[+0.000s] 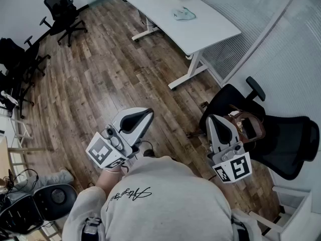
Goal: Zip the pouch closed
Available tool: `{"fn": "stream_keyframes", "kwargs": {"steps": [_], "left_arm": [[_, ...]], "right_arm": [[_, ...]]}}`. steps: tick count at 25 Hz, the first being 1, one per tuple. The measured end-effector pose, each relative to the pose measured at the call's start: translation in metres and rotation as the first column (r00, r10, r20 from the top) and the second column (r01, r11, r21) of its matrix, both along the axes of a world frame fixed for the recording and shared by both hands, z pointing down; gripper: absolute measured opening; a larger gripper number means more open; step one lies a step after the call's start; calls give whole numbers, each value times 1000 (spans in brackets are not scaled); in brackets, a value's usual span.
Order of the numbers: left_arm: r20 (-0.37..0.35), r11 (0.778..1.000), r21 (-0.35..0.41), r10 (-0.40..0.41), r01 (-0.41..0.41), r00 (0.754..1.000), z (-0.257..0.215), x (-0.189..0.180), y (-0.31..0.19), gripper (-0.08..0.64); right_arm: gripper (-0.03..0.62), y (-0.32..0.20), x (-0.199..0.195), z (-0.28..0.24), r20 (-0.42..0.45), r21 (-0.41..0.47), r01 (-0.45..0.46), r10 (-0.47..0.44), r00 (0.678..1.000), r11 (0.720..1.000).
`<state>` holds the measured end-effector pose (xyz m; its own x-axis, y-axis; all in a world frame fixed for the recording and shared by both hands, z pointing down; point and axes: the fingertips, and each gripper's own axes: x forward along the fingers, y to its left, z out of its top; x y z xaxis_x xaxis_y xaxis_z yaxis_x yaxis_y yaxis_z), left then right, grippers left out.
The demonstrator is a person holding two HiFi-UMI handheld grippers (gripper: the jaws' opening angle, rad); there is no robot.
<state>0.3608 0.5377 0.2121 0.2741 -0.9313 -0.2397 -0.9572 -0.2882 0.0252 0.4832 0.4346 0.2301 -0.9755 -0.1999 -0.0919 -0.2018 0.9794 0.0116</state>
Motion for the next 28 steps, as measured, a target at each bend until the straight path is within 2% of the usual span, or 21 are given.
{"fn": "stream_keyframes", "kwargs": {"steps": [10,20,26,27,28], "left_arm": [[-12,1000,12,-20,20,1000,-4,8,10,0],[-2,998,-20,-56,56,998,4,25,19,0],[-20,998,9,-69,69,997,3,36,26,2],[-27,997,13,-77,77,997,4,38,26,11],[-34,996,18,-91,92,995,3,39,26,57]], "right_arm": [[2,7,6,-2,-7,3,26,-26,1000,1000],[2,9,20,7,-46,-3,65,-65,997,998],[2,6,34,6,0,-25,62,-62,998,998],[3,6,36,7,10,-34,66,-65,998,997],[3,6,39,7,17,-43,73,-72,997,996]]}}
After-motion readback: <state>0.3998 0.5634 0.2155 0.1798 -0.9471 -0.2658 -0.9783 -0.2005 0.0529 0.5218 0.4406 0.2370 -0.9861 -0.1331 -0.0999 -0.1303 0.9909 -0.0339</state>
